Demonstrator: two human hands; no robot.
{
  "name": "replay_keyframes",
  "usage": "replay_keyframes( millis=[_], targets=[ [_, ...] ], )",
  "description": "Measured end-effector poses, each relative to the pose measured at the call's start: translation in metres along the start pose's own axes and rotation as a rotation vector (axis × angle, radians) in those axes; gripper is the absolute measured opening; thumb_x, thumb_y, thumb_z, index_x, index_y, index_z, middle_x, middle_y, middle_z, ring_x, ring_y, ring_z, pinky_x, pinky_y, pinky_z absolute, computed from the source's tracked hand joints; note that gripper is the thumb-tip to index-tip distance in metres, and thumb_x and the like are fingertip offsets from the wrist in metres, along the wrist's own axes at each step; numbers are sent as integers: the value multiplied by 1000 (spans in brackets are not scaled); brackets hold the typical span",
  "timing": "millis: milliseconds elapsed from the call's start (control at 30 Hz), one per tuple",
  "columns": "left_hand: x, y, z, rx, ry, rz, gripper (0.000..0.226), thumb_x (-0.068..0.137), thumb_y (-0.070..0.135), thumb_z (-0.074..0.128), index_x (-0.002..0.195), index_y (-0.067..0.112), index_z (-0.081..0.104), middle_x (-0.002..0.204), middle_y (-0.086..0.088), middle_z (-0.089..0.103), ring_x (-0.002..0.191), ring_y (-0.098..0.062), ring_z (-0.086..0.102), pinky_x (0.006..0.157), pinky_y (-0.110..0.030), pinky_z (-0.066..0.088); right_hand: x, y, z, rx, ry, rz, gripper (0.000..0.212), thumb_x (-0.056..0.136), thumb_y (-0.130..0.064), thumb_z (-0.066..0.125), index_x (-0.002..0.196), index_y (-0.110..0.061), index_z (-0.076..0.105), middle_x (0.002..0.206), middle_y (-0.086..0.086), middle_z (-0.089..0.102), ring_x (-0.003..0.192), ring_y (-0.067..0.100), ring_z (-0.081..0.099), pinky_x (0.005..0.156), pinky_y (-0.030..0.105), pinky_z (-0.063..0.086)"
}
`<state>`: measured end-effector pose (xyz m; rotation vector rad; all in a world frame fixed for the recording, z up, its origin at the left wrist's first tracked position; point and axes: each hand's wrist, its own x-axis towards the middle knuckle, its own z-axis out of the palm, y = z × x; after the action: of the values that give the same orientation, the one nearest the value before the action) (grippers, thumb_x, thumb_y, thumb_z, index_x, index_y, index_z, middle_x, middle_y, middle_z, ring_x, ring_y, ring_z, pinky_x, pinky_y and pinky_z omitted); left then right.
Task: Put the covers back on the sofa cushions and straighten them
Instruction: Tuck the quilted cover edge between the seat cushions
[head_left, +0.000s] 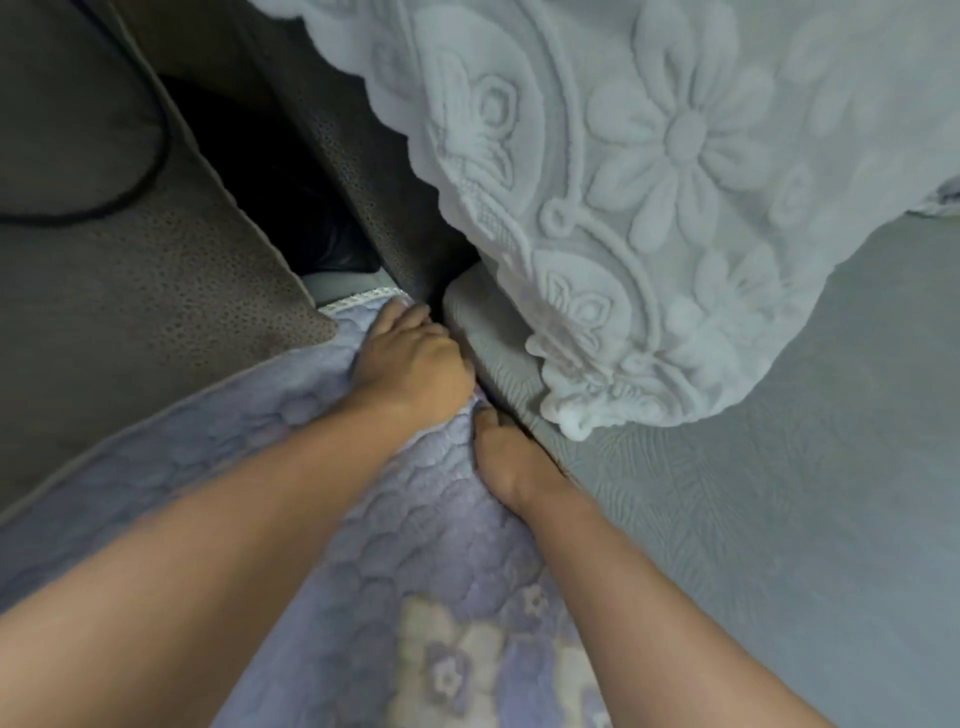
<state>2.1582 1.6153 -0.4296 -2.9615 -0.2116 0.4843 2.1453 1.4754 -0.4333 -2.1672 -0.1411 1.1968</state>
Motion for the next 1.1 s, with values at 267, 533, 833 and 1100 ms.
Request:
replay_keyframes(
  millis=[267,533,833,1100],
  targets=[
    [-118,12,29,-268,217,-509,73,92,53,34,158,23,20,165,-11,11,152,-29,9,122,-54,9,-63,31,31,-402,305,-8,83,87,-80,25,150,-27,15,136,16,52,121,35,53,99,46,43],
    [-125,-16,2,-347,283,-507,68,82,42,47,147,20,45,147,-6,45,132,-30,37,114,-48,24,-64,20,43,-549,529,-413,60,94,-35,30,150,-12,36,153,16,38,133,39,44,104,52,42],
    [-192,-91,54,-220,427,-595,56,89,34,51,140,10,51,137,-16,52,118,-39,49,105,-49,36,16,-85,68,-648,333,-702,73,90,-45,29,150,-5,35,154,16,38,145,35,30,120,49,21],
    [-203,-94,58,-267,315,-506,55,95,45,38,138,15,53,134,-11,53,119,-35,49,107,-44,31,-3,-72,62,-968,421,-720,65,99,-53,26,149,-14,41,156,6,38,146,27,28,120,47,19]
  ],
)
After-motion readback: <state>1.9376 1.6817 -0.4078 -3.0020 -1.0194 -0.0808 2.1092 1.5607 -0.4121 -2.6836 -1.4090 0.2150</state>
